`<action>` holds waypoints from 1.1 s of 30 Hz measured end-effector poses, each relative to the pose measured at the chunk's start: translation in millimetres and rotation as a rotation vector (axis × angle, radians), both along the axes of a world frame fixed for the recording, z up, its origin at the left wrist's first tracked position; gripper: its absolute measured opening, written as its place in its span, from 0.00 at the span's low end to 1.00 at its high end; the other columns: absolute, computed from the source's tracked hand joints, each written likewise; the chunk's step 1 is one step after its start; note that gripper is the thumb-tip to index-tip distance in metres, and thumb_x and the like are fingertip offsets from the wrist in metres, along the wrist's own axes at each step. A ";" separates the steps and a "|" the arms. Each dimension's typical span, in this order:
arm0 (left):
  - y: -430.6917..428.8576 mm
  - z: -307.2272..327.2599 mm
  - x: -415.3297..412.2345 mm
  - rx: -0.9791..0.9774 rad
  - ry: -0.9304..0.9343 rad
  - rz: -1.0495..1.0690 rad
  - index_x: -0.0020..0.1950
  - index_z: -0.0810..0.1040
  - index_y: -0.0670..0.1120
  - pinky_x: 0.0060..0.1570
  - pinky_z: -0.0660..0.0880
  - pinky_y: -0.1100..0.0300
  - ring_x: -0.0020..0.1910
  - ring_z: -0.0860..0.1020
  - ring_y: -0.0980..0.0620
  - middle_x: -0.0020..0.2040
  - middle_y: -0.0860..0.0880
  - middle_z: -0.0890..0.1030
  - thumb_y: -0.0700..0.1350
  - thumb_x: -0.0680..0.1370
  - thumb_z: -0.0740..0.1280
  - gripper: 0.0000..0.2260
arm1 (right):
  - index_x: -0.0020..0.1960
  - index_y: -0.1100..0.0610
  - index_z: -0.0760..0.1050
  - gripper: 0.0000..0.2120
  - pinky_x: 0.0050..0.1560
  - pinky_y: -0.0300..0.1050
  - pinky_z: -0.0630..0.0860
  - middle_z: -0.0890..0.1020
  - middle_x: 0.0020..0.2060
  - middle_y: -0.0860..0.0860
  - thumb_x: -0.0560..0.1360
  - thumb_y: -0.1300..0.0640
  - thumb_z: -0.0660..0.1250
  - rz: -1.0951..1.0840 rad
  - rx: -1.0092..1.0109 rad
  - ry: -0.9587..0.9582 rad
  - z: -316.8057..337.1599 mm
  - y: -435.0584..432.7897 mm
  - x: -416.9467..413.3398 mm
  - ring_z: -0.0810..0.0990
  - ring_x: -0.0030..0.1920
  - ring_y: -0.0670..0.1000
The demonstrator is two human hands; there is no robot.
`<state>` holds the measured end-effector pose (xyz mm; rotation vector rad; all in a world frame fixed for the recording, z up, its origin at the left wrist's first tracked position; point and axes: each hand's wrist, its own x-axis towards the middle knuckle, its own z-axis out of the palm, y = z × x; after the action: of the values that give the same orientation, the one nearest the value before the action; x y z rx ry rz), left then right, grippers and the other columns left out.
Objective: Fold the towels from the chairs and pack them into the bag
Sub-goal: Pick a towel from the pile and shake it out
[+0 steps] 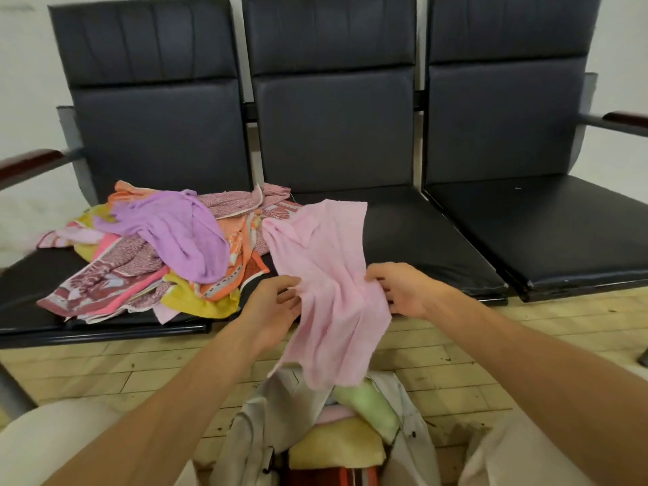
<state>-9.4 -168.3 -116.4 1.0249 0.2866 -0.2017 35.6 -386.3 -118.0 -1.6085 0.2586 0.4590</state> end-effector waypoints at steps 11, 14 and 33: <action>6.1 -6.7 -6.2 0.119 0.240 -0.060 0.61 0.78 0.45 0.42 0.76 0.53 0.54 0.80 0.42 0.56 0.42 0.82 0.51 0.77 0.67 0.15 | 0.57 0.64 0.78 0.13 0.54 0.53 0.79 0.83 0.53 0.59 0.73 0.64 0.67 -0.071 0.014 0.115 0.5 -12.7 -10.2 0.81 0.54 0.58; 13.5 -12.2 -5.8 0.219 0.190 -0.029 0.61 0.79 0.43 0.42 0.77 0.55 0.51 0.81 0.45 0.56 0.43 0.83 0.43 0.75 0.68 0.14 | 0.50 0.62 0.78 0.07 0.40 0.47 0.77 0.80 0.44 0.56 0.74 0.66 0.63 -0.132 0.103 0.088 1.7 -24.6 -19.8 0.79 0.42 0.55; 37.6 -32.3 -7.2 0.350 0.273 -0.132 0.62 0.77 0.42 0.45 0.76 0.50 0.53 0.78 0.44 0.56 0.43 0.81 0.38 0.70 0.73 0.21 | 0.49 0.61 0.79 0.11 0.45 0.47 0.76 0.82 0.50 0.56 0.67 0.68 0.74 -0.117 -0.016 0.093 -19.1 -70.9 -38.8 0.79 0.50 0.56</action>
<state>-16.7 -130.7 -148.7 1.3668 0.5146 -0.4233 -3.2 -457.3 -137.1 -1.5801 0.4254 0.4424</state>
